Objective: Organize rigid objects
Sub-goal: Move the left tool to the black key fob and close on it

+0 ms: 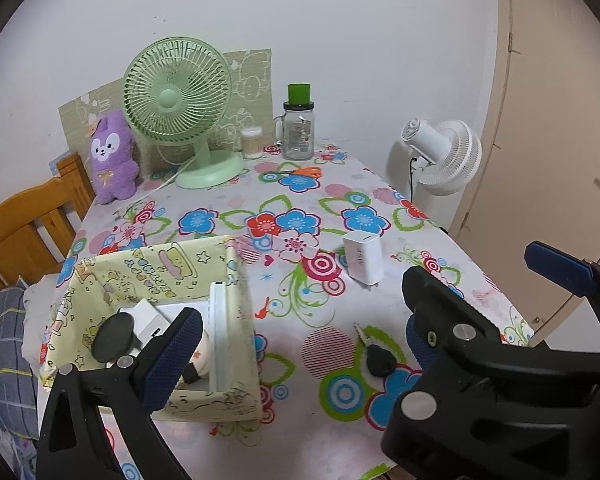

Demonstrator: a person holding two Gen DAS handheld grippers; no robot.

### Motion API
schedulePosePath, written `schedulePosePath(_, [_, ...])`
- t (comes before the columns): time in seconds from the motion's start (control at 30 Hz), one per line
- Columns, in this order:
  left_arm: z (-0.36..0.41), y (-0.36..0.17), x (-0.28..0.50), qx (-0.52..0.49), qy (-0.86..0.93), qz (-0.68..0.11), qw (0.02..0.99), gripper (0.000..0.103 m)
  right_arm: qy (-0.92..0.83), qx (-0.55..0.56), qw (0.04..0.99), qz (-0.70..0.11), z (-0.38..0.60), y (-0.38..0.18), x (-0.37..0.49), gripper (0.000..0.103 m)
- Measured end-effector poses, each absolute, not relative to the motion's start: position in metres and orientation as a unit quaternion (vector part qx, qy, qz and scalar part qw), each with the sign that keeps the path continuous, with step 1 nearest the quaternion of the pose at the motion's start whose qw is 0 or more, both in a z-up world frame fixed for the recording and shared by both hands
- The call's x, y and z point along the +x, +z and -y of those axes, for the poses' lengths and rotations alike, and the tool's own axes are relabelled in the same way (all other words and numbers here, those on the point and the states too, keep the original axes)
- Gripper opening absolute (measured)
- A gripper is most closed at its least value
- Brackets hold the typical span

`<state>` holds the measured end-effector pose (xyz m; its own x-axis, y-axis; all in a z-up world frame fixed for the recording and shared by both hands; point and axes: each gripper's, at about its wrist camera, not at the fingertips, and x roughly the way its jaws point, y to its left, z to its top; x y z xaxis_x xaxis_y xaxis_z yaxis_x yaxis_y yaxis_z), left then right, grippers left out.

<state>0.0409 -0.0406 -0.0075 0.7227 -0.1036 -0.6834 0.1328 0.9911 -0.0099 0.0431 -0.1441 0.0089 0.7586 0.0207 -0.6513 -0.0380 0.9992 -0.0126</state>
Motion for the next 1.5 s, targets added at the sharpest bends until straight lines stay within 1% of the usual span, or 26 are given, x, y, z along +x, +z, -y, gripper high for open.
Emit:
schedulePosePath(0.33, [0.057,-0.016,0.043,0.012,-0.061,-0.356,0.932,0.103,0.028,-0.008,0.937,-0.348,0.166,-0.001,0.049,0.098])
schedulePosePath(0.63, [0.079,-0.028,0.043,0.018,-0.07,-0.355,0.932,0.102,0.033,-0.02,0.944,-0.328,0.19,-0.014,0.049,0.097])
schedulePosePath(0.87, [0.087,-0.045,0.045,0.016,-0.072,-0.357,0.931,0.102,0.041,-0.016,0.941,-0.336,0.205,-0.032,0.056,0.085])
schedulePosePath(1.23, [0.097,-0.088,0.059,0.019,-0.07,-0.388,0.919,0.101,0.036,-0.023,0.932,-0.359,0.214,-0.072,0.07,0.084])
schedulePosePath(1.37, [0.099,-0.1,0.065,0.021,-0.07,-0.402,0.913,0.097,0.036,-0.021,0.926,-0.374,0.216,-0.086,0.076,0.081])
schedulePosePath(1.5, [0.102,-0.11,0.07,0.023,-0.071,-0.413,0.908,0.092,0.037,-0.02,0.921,-0.388,0.216,-0.097,0.081,0.08])
